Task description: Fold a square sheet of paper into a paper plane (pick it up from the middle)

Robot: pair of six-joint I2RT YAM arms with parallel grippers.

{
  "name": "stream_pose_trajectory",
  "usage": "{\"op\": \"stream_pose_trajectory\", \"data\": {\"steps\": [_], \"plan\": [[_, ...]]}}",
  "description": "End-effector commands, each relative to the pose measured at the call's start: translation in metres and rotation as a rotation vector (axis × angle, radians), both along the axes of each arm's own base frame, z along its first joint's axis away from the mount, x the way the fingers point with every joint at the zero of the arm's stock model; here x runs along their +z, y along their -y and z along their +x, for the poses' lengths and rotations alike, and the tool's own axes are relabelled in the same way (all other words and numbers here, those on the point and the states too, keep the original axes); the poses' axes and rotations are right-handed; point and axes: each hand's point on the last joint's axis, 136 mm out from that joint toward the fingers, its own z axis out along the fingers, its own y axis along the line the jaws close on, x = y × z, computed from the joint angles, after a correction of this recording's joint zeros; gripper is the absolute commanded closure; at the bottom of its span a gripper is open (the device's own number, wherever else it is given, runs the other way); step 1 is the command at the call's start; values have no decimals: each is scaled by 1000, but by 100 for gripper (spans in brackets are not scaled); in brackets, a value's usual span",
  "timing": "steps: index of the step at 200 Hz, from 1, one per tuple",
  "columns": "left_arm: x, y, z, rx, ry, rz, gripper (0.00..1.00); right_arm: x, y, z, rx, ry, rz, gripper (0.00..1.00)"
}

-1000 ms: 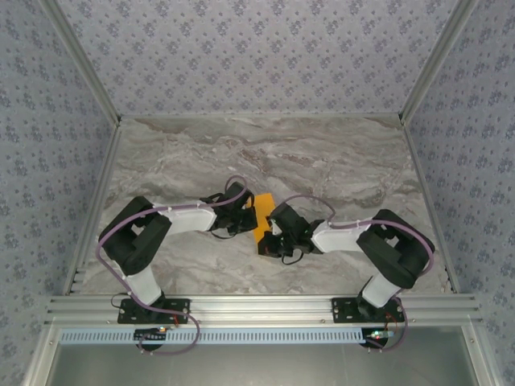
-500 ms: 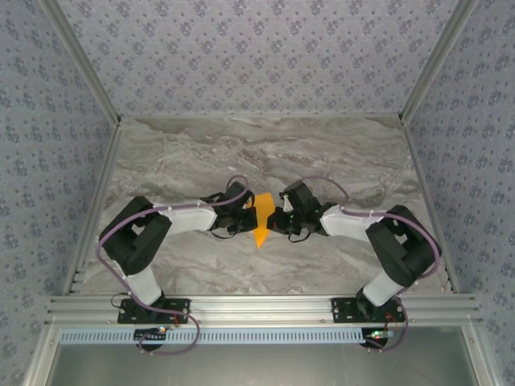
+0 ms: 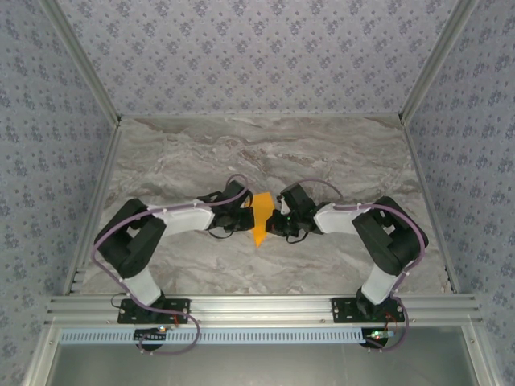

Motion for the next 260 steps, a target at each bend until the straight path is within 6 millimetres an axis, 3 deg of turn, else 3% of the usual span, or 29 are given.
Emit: {"op": "stream_pose_trajectory", "data": {"steps": [1, 18, 42, 92, 161, 220, 260], "plan": [[31, -9, 0, 61, 59, -51, 79, -17, 10, -16, -39, -66, -56, 100], [41, -11, -8, 94, 66, -120, 71, -14, 5, -20, -51, -69, -49, 100], [44, -5, -29, 112, 33, -223, 71, -12, -2, -24, -70, -73, -41, 100], [29, 12, -62, 81, -57, -281, 91, -6, -10, -22, -79, -66, -14, 100], [-3, 10, -69, 95, -128, -216, 100, -2, -10, -23, -68, -55, -10, 100], [-18, 0, -74, 112, -162, -143, 100, 28, -25, -25, 24, 44, 51, 100], [-22, -6, -76, 109, -168, -94, 100, 10, -34, -38, 49, 4, 32, 100]]}}
